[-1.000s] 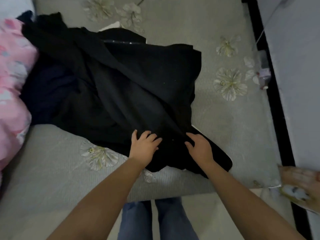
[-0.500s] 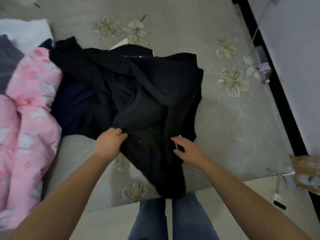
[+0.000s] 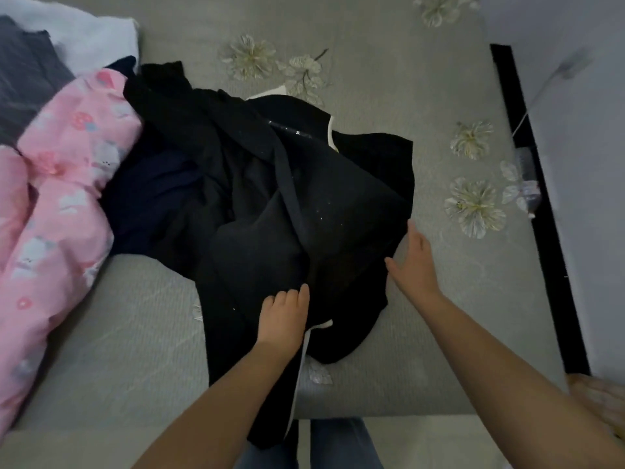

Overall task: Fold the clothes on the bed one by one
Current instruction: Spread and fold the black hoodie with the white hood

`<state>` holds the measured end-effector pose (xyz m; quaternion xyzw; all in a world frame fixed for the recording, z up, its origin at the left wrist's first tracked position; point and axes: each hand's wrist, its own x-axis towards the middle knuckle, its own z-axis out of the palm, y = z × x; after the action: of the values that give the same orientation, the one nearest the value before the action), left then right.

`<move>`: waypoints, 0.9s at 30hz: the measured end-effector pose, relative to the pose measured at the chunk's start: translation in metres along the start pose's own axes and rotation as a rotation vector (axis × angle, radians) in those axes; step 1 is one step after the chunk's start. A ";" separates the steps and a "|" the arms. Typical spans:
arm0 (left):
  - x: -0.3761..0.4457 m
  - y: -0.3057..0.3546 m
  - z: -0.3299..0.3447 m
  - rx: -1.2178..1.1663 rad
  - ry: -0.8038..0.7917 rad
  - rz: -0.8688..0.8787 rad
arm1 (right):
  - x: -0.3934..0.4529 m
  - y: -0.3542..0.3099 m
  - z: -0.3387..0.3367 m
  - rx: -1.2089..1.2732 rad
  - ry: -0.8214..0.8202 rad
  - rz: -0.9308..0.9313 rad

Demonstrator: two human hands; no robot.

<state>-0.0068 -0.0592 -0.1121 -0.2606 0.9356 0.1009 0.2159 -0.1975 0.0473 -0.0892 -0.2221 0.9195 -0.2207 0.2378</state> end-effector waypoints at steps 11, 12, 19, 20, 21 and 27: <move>-0.016 -0.048 -0.058 -0.182 0.429 -0.064 | 0.036 -0.057 0.002 -0.660 -0.057 -0.199; -0.021 -0.053 -0.062 -0.233 0.431 -0.089 | 0.035 -0.068 -0.002 -0.621 -0.034 -0.216; -0.088 -0.111 -0.104 -0.520 0.752 -0.441 | 0.005 -0.143 -0.010 -0.540 -0.266 -0.518; -0.099 -0.122 -0.111 -0.536 0.771 -0.489 | -0.003 -0.156 -0.004 -0.657 -0.247 -0.564; -0.110 -0.134 -0.118 -0.538 0.781 -0.513 | -0.011 -0.169 0.003 -0.733 -0.208 -0.578; -0.178 -0.208 -0.141 -0.476 0.872 -0.613 | -0.039 -0.277 0.032 -0.533 -0.096 -0.677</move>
<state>0.1910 -0.1979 0.0784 -0.5781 0.7716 0.1247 -0.2341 -0.0656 -0.1652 0.0406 -0.5747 0.8076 -0.0305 0.1290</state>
